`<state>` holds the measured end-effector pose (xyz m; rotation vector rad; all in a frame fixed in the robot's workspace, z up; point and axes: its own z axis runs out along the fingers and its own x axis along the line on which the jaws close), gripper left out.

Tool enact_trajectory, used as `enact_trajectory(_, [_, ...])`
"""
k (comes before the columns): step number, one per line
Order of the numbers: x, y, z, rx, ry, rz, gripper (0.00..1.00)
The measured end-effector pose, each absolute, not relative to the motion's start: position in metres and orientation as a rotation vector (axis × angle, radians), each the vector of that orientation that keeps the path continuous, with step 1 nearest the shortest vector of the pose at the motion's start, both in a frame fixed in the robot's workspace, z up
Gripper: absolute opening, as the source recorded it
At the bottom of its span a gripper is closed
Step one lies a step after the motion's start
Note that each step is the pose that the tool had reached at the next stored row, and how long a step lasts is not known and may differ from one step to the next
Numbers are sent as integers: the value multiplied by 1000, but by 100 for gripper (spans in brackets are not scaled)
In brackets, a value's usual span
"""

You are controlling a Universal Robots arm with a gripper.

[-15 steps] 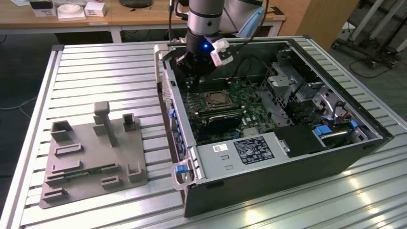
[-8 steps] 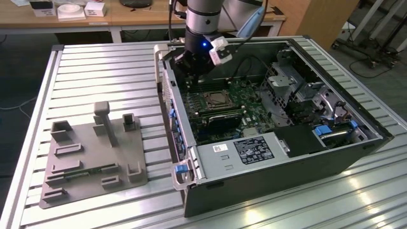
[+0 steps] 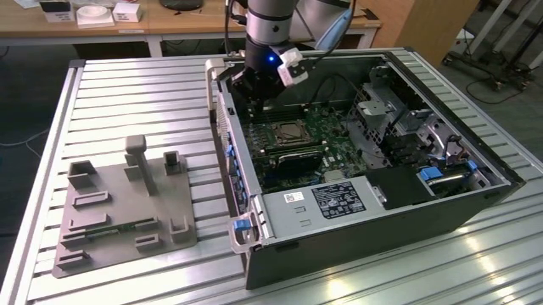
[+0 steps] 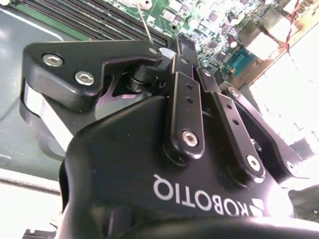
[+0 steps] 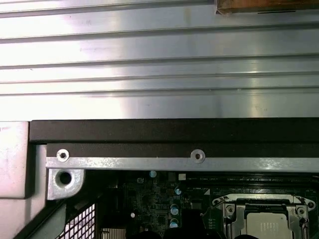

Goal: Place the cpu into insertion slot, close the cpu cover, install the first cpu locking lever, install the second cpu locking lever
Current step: 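Install the first cpu locking lever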

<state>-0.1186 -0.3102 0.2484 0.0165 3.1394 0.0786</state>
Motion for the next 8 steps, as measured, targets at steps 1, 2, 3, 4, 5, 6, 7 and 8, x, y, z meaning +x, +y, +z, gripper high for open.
enact_trajectory(1, [-119,-310,249,14,3139,79,10])
enact_trajectory(2, [-119,-309,249,11,3140,79,10])
enact_trajectory(3, [-119,-308,249,9,3140,79,10])
enact_trajectory(4, [-119,-307,249,6,3140,79,10])
enact_trajectory(5, [-119,-307,250,3,3140,79,10])
enact_trajectory(6, [-119,-306,250,0,3140,79,10])
enact_trajectory(7, [-119,-305,250,-2,3140,79,10])
enact_trajectory(8, [-119,-304,250,-5,3140,79,10])
